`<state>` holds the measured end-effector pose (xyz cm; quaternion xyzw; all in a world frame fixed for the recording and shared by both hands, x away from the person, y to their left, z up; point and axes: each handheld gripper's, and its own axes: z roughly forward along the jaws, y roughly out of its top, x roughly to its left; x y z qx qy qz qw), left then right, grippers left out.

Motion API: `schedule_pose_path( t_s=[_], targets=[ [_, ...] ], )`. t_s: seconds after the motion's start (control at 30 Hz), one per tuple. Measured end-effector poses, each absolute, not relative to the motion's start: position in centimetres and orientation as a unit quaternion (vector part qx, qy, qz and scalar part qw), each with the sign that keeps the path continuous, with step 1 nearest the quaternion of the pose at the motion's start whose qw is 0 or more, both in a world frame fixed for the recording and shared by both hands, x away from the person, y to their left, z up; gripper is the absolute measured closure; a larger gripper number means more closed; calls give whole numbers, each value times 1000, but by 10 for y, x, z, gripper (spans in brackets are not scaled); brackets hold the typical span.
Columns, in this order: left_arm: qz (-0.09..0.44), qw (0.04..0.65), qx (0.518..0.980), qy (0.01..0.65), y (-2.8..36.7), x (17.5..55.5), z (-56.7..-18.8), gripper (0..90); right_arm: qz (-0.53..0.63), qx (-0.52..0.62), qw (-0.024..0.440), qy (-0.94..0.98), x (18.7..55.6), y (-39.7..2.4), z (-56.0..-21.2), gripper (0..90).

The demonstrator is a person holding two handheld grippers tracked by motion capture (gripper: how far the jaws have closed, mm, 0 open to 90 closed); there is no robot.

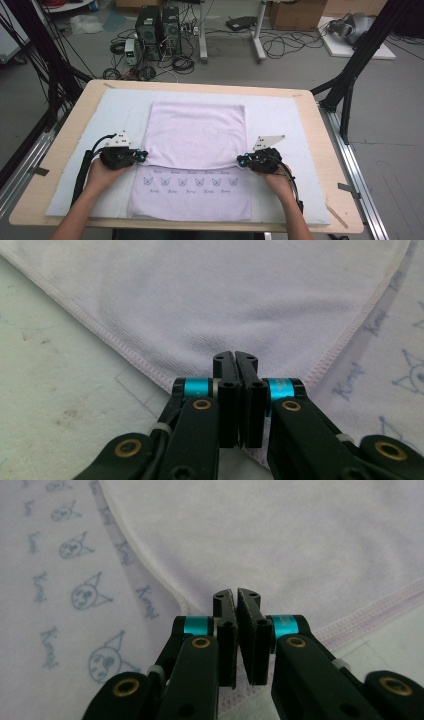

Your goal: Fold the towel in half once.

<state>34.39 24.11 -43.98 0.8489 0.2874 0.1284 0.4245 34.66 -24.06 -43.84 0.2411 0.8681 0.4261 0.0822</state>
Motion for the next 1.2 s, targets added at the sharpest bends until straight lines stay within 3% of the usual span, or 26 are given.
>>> schedule_pose_path(
  t_s=[0.43, 0.6, 0.93, 1.03, 1.2],
  targets=[
    [140, 444, 842, 271, 250, 326, -398, 880, 443, 215, 98, 865, 335, -246, -398, 866],
    [141, 436, 855, 244, 248, 298, -389, 881, 442, 191, 99, 871, 314, -247, -382, 867],
    [128, 441, 865, 205, 252, 226, -403, 876, 438, 143, 72, 885, 253, -249, -382, 865],
    [123, 435, 867, 212, 250, 225, -413, 689, 456, 161, 48, 874, 253, -256, -391, 749],
    [108, 421, 876, 210, 245, 233, -425, 660, 451, 178, 36, 874, 260, -249, -414, 663]
  ],
)
